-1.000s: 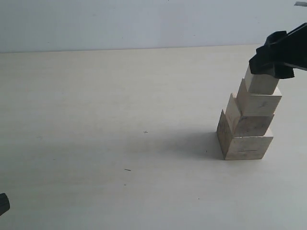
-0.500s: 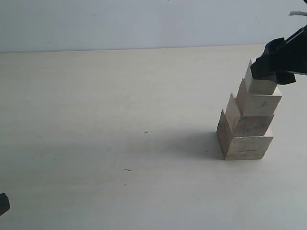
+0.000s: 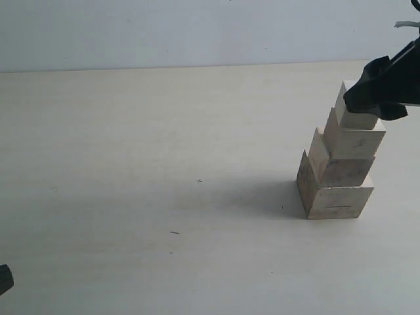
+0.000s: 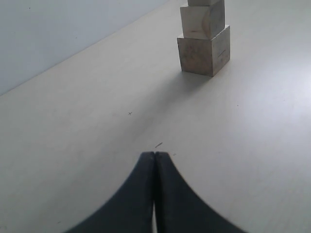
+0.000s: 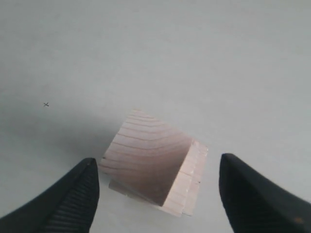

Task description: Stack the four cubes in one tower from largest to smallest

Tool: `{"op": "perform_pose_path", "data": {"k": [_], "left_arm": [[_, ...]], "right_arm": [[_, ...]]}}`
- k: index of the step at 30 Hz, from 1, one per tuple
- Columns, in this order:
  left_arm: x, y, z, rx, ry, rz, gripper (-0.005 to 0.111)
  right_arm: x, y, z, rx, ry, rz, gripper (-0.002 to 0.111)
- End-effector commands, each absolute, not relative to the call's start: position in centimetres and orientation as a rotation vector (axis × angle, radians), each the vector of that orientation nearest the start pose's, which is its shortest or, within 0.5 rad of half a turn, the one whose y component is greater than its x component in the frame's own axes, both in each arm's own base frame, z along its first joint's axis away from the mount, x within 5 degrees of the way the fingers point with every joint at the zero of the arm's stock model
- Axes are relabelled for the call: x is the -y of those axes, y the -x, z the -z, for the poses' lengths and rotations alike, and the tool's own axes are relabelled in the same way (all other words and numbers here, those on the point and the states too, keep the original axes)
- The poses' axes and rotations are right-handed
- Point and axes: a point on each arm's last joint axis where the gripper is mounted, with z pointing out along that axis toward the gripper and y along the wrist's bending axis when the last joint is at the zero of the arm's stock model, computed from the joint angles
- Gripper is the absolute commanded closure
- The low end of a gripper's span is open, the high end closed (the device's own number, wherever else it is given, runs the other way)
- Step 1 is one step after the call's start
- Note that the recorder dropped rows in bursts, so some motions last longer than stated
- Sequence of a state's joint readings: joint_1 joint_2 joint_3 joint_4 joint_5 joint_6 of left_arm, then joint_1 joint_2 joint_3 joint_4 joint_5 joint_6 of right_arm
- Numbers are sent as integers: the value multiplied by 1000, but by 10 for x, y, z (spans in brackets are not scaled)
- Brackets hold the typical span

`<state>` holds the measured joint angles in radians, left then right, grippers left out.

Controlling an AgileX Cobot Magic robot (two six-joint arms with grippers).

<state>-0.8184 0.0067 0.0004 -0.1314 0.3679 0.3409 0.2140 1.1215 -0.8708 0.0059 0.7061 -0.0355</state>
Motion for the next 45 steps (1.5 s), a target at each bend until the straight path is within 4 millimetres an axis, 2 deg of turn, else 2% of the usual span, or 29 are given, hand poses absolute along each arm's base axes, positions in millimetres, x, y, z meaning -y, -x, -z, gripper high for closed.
{"op": "perform_pose_path", "data": {"k": [1, 6, 11, 14, 28, 37, 45], "left_arm": [[42, -33, -181, -1609, -948, 465, 107], [42, -33, -181, -1609, -948, 465, 107], [42, -33, -181, -1609, -948, 465, 107], [42, -33, -181, -1609, -948, 465, 107], [42, -33, -181, -1609, -948, 465, 107], [42, -33, -181, -1609, -948, 465, 107], [42, -33, -181, -1609, -948, 465, 107]], "right_arm": [[-46, -217, -306, -2427, 324, -68, 42], [-46, -216, -306, -2437, 332, -60, 42], [-56, -217, -312, -2411, 293, -226, 42], [-54, -220, -310, -2413, 249, -202, 42], [-53, -233, -301, -2412, 267, -148, 42], [-49, -232, -299, -2434, 309, -68, 44], [-49, -230, -299, -2448, 314, -65, 44]]}}
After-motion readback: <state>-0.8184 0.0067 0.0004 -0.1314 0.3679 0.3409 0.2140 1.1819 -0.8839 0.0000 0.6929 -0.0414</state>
